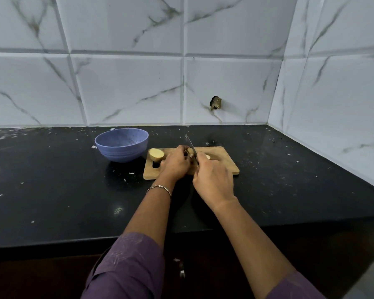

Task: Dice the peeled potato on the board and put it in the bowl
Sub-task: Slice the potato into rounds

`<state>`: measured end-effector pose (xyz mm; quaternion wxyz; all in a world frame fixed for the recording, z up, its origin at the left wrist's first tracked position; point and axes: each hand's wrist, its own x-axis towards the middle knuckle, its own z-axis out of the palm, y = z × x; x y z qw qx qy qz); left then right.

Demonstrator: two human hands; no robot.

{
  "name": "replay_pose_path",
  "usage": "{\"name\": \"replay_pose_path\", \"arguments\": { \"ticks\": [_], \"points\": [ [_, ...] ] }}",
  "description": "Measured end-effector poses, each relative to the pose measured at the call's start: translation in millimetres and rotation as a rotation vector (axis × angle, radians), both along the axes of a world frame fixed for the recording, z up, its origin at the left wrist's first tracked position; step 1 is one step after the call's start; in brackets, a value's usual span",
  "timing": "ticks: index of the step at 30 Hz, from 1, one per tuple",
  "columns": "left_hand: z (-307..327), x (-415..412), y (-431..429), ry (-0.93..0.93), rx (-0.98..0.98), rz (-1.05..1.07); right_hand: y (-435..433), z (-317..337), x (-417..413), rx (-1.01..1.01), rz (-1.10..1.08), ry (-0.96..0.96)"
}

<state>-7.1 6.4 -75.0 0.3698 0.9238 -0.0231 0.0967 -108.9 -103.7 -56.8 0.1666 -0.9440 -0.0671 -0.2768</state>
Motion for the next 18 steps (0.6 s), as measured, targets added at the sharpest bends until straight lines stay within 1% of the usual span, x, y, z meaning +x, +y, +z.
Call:
{"name": "replay_pose_path", "arguments": {
  "ticks": [7,12,18],
  "points": [
    [0.0,-2.4,0.0,-0.009,-0.021,-0.003,1.3,4.4,5.7,0.008,0.01,0.021],
    [4.6,-6.8,-2.2,-0.009,0.025,0.023,0.7,2.6,0.1,-0.019,0.008,0.016],
    [4.6,-8.4,-1.9,-0.008,-0.023,0.022,3.8,6.3,6.2,0.006,0.03,0.069]
  ]
}}
